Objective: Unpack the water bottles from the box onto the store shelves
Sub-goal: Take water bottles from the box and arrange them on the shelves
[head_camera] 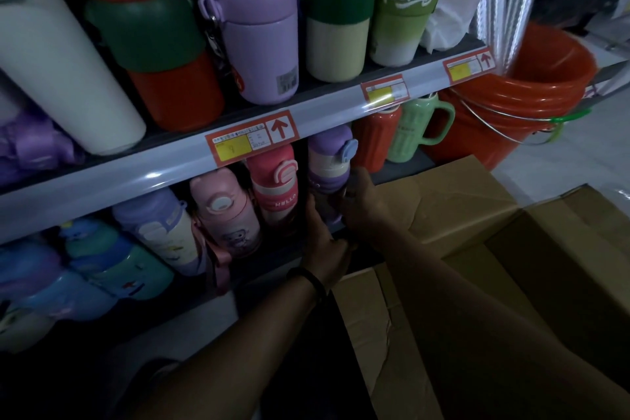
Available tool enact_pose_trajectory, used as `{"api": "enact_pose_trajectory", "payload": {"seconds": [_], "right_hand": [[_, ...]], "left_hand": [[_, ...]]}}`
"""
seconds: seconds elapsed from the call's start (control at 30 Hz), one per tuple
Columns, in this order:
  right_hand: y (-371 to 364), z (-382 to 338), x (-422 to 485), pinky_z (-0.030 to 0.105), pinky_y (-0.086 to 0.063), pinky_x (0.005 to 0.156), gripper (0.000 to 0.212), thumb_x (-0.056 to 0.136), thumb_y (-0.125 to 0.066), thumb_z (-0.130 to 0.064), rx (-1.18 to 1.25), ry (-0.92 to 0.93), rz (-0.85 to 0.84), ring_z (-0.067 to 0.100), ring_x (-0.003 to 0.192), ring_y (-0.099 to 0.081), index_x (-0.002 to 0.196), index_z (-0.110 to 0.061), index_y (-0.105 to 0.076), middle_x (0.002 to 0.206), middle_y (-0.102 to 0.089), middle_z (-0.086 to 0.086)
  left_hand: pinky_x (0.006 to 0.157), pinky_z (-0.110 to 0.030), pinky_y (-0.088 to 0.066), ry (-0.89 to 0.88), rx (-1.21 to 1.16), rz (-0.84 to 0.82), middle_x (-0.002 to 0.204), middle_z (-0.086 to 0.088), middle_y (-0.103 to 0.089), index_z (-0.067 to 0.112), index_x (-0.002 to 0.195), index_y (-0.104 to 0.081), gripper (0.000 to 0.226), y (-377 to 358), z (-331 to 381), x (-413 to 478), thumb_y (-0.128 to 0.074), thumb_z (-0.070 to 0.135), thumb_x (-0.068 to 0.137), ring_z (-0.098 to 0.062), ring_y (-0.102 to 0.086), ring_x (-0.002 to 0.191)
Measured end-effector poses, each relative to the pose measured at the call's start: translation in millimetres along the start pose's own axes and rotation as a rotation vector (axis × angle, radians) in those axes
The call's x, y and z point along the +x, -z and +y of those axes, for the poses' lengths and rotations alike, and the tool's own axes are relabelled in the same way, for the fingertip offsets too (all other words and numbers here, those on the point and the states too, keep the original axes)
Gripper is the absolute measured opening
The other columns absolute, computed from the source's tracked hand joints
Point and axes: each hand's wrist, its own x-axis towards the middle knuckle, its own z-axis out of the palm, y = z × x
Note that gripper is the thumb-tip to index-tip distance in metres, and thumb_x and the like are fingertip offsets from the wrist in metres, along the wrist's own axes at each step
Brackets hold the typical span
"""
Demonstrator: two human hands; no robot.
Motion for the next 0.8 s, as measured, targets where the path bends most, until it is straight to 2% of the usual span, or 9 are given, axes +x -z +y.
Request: {"api": "enact_pose_trajectory", "payload": {"seconds": [0.1,0.23,0.3,0.4,0.5,0.57,0.63,0.73,0.8], "right_hand": [[-4.1,1.8,-1.3,0.046,-0.054,0.079,0.053,0.086,-0.075,-0.029,-0.04,-0.019,-0.006,0.017,0.091,-0.064,0.126,-0.003,-0.051,0.098,-0.059,-0.02],[-6.8,6.7,1.3,0.042,-0.053,0.078,0.049,0.09,-0.079,-0.015,-0.082,-0.044,-0.024,0.022,0.093,-0.066,0.129,-0.006,-0.05,0.096,-0.065,-0.01],[-8.0,7.1,1.5,0.038,-0.05,0.075,0.05,0.09,-0.079,-0.016,-0.081,-0.049,-0.038,0.023,0.091,-0.066,0.13,-0.007,-0.05,0.1,-0.067,0.0],[-11.9,1.5,-1.0,0.032,-0.046,0.073,0.048,0.093,-0.077,-0.016,-0.113,-0.08,-0.042,0.025,0.091,-0.063,0.13,-0.004,-0.049,0.103,-0.066,0.005],[-16.4,-0.9,-2.4,0.044,-0.056,0.083,0.05,0.091,-0.079,-0.021,-0.088,-0.114,-0.03,0.029,0.101,-0.069,0.129,-0.01,-0.048,0.11,-0.071,0.008],[-15.5,-3.2,-3.3,0.038,-0.052,0.078,0.053,0.09,-0.081,-0.023,-0.093,-0.12,-0.028,0.027,0.099,-0.068,0.13,-0.01,-0.048,0.11,-0.071,0.009],[-14.7,-3.9,-3.8,0.036,-0.049,0.076,0.053,0.091,-0.08,-0.022,-0.1,-0.136,-0.037,0.024,0.095,-0.065,0.129,-0.01,-0.047,0.108,-0.069,0.009],[-15.4,-7.9,-5.7,0.051,-0.055,0.082,0.051,0.09,-0.081,-0.021,-0.088,-0.148,-0.037,0.024,0.093,-0.064,0.123,-0.009,-0.044,0.103,-0.067,0.008],[-17.0,-6.9,-6.5,0.058,-0.056,0.083,0.061,0.082,-0.081,-0.036,-0.082,-0.123,-0.025,0.026,0.093,-0.066,0.122,-0.01,-0.043,0.105,-0.069,0.009]], "left_hand": [[0.101,-0.006,-0.043,0.014,0.035,-0.005,0.159,-0.006,-0.039,0.011,0.163,-0.008,0.105,3.2,-1.0,-2.1,-0.067,-0.012,0.079,-0.012,-0.044,0.138],[0.124,-0.041,-0.035,-0.003,0.063,-0.002,0.162,0.0,-0.037,0.018,0.164,-0.009,0.114,6.1,-2.5,-3.5,-0.071,0.014,0.069,-0.013,-0.042,0.145],[0.123,-0.05,-0.034,-0.041,0.087,0.023,0.165,-0.002,-0.035,0.026,0.164,-0.01,0.118,7.0,-18.6,4.3,-0.076,0.021,0.067,-0.019,-0.04,0.149],[0.113,-0.066,-0.041,-0.06,0.087,0.052,0.166,0.002,-0.033,0.055,0.158,-0.011,0.118,8.2,-63.1,25.8,-0.078,0.024,0.066,-0.026,-0.041,0.15],[0.111,-0.064,-0.045,-0.096,0.109,0.086,0.165,0.002,-0.034,0.064,0.153,-0.008,0.116,10.0,-66.1,25.0,-0.075,0.027,0.065,-0.024,-0.042,0.148],[0.109,-0.066,-0.045,-0.085,0.095,0.093,0.164,0.001,-0.035,0.072,0.147,-0.007,0.116,9.3,-58.8,22.1,-0.074,0.027,0.063,-0.025,-0.043,0.147],[0.109,-0.067,-0.045,-0.083,0.092,0.09,0.164,0.0,-0.036,0.07,0.148,-0.008,0.116,7.9,-62.4,24.7,-0.076,0.026,0.065,-0.026,-0.044,0.146],[0.111,-0.068,-0.043,-0.084,0.087,0.064,0.164,0.0,-0.036,0.067,0.15,-0.01,0.112,7.8,-54.7,19.4,-0.078,0.029,0.069,-0.029,-0.044,0.146],[0.117,-0.064,-0.037,-0.063,0.094,0.061,0.166,-0.003,-0.031,0.057,0.153,-0.007,0.112,8.2,-29.6,7.9,-0.076,0.037,0.068,-0.03,-0.04,0.149]]}}
